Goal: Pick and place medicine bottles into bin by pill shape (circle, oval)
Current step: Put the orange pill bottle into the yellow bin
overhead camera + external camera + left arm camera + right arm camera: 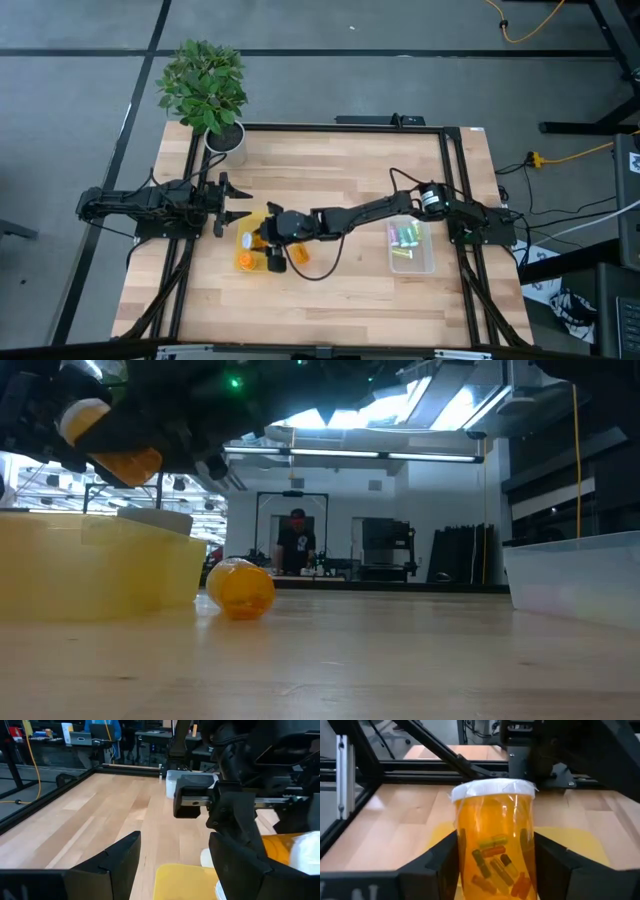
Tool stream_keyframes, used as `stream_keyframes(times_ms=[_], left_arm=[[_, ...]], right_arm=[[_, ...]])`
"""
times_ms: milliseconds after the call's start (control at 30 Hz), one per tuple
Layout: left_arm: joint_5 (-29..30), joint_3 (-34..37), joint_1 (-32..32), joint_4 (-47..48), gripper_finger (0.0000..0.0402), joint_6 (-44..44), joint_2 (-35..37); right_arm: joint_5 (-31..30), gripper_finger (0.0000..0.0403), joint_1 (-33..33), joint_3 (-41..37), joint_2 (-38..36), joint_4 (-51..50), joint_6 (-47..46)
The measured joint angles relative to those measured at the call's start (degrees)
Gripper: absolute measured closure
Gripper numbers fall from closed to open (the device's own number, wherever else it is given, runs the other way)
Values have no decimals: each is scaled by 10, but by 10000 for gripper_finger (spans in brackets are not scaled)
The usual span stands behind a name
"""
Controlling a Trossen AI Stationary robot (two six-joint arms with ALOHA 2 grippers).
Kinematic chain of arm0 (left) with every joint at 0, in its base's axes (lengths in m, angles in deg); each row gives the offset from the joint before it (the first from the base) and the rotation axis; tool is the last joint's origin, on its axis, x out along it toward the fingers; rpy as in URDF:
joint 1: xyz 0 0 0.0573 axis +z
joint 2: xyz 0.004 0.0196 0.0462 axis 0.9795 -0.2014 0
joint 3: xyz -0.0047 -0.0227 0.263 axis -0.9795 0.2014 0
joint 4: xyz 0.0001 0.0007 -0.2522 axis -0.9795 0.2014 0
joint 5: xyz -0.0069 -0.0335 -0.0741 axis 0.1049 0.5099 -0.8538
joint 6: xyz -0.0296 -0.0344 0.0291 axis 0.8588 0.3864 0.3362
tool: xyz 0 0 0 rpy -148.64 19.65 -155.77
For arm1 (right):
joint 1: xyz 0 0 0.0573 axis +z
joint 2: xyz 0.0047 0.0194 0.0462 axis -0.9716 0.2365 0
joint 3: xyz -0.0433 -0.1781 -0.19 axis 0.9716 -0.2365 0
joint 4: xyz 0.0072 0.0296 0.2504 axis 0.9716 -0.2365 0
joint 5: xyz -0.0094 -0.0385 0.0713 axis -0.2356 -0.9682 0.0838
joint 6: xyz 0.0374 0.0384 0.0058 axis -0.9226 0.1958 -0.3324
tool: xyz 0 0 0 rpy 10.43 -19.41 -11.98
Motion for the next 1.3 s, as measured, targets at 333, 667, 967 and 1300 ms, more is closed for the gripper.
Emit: stream_keyframes(times_ms=[333, 667, 967, 1300], left_arm=[[0, 0, 0, 0, 172, 0, 0], [0, 0, 0, 0, 172, 0, 0], [0, 0, 0, 0, 172, 0, 0], [0, 0, 0, 0, 172, 0, 0]], right_arm=[[1, 111, 0, 0, 0, 8, -4], [0, 97, 1, 0, -2, -18, -47], [-22, 97, 6, 24, -59, -218, -125], [-185, 97, 62, 23, -76, -425, -242]])
